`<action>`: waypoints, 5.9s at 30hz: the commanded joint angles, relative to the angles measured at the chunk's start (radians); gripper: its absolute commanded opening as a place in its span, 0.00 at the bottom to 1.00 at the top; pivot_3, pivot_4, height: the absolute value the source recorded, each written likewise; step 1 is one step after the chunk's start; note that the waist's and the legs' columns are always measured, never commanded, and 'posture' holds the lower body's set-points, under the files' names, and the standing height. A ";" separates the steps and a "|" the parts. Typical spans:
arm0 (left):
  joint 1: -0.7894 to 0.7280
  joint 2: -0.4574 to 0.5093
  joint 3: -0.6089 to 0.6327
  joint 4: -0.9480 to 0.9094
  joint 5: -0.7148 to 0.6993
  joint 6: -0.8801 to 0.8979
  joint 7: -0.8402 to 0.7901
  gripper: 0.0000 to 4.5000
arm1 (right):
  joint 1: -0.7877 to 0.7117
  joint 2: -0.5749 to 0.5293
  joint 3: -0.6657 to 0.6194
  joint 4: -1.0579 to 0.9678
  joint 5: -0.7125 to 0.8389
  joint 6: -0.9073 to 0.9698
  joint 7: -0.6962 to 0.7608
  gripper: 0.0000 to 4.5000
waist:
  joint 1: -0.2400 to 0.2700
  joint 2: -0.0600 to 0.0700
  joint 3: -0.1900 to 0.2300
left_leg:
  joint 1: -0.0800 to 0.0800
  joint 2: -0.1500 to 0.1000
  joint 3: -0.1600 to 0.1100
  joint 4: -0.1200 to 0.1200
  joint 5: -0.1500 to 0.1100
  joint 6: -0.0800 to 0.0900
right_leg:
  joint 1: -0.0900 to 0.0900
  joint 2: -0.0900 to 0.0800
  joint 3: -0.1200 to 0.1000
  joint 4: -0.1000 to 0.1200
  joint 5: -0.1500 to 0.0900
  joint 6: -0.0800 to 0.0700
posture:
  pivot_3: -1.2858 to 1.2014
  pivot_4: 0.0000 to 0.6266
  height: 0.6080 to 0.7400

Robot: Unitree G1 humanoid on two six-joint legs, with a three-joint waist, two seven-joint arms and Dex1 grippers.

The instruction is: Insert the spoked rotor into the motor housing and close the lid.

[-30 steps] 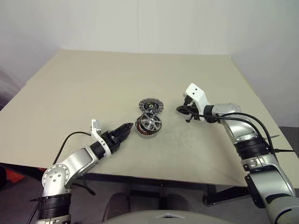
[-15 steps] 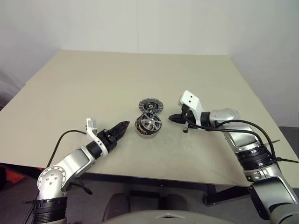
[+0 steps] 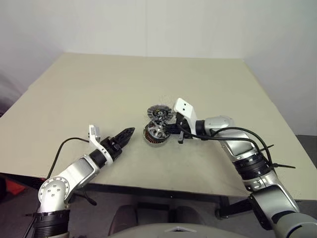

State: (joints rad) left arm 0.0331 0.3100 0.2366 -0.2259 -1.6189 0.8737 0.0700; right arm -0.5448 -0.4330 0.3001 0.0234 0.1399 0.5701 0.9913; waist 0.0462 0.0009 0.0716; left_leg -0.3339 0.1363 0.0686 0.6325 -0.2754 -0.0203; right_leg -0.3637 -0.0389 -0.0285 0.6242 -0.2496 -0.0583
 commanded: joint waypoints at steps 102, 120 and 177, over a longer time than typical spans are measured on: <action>-0.157 0.127 0.061 -0.193 0.668 0.084 -0.076 0.67 | -0.304 -0.023 0.192 0.569 -0.321 -0.935 0.404 0.29 | -0.005 -0.002 -0.002 | -0.009 0.001 0.000 0.003 0.002 0.002 | -0.007 0.000 -0.001 0.002 0.002 -0.002 | 0.52 0.00 1.00; -0.163 0.096 0.043 -0.194 0.696 0.083 -0.081 0.67 | -0.406 0.016 0.285 0.619 -0.443 -1.059 0.411 0.29 | -0.010 -0.002 -0.002 | -0.008 0.002 0.000 0.003 0.002 0.002 | -0.007 0.000 -0.001 0.003 0.002 -0.003 | 0.52 0.00 1.00; -0.079 -0.035 0.037 -0.275 0.775 0.070 -0.053 0.67 | -0.500 0.197 0.242 0.311 -0.245 0.671 0.297 0.00 | -0.007 -0.003 -0.001 | -0.015 0.002 -0.001 0.008 0.005 -0.002 | -0.020 0.000 0.000 0.016 0.003 -0.005 | 0.52 0.00 1.00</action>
State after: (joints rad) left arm -0.0409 0.2737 0.2654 -0.4526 -0.8445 0.9567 0.0133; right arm -1.0159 -0.2602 0.5604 0.3087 -0.1330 1.1761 1.3344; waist 0.0396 -0.0017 0.0708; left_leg -0.3482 0.1380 0.0676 0.6404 -0.2702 -0.0220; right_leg -0.3837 -0.0389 -0.0282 0.6398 -0.2470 -0.0633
